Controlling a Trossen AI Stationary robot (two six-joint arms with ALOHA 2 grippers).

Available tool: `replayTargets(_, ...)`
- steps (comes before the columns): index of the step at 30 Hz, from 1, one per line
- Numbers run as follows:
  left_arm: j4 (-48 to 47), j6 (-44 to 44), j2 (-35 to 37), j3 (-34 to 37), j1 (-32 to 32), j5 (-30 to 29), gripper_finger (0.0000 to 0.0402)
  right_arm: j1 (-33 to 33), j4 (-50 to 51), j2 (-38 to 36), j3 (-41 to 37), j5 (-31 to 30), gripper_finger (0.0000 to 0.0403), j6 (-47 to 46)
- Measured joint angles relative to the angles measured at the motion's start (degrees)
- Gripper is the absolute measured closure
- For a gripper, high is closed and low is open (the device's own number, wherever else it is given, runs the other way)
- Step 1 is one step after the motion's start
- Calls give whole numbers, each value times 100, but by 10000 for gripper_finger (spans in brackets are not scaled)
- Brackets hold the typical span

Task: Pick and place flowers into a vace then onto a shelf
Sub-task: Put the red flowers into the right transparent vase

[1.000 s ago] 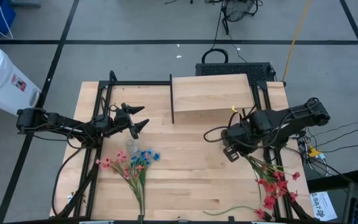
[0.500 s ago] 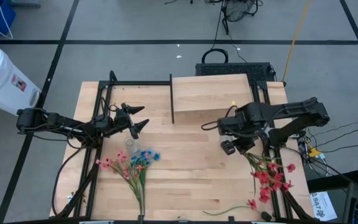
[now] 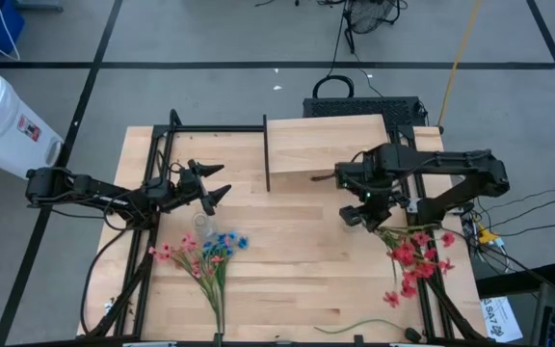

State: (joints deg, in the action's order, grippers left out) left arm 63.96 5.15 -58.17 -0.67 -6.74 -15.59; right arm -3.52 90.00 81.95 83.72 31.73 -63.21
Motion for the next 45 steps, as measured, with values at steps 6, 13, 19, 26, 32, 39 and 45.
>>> replayTargets(6,1,0,0,2,0,0,37,-466,2,0,0,11,403,417)
replayTargets(13,2,-2,-1,0,0,0,36,-778,2,0,0,92,397,597)
replayTargets(19,-4,-2,0,0,0,2,37,-817,4,0,0,583,396,691)
replayTargets(26,-6,-2,0,0,0,4,36,-842,6,22,0,739,395,435)
replayTargets(32,-9,-2,0,2,0,4,37,-858,2,22,0,730,385,390)
replayTargets(39,-13,-4,0,0,0,3,37,-890,-1,22,0,437,321,390)
replayTargets(45,-15,-4,-2,2,0,4,37,-928,0,22,0,416,265,401)
